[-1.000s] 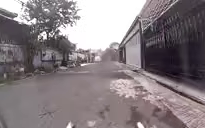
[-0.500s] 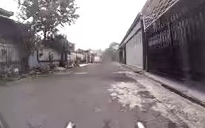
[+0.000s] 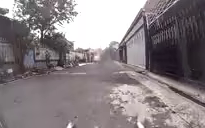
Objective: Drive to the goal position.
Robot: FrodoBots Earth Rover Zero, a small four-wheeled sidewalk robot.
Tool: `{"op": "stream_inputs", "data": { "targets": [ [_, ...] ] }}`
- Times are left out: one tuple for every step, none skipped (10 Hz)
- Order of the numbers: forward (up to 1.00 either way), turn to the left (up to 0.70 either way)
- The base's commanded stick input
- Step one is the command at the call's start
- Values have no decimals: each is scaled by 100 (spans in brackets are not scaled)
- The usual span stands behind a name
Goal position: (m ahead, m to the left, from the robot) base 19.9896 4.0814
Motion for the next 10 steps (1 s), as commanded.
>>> {"op": "stream_inputs", "data": {
  "targets": [
    [70,0],
    [70,0],
    [70,0],
    [70,-1],
    [70,-6],
    [70,-11],
    [70,-12],
    [70,0],
    [70,0],
    [70,0]
  ]
}}
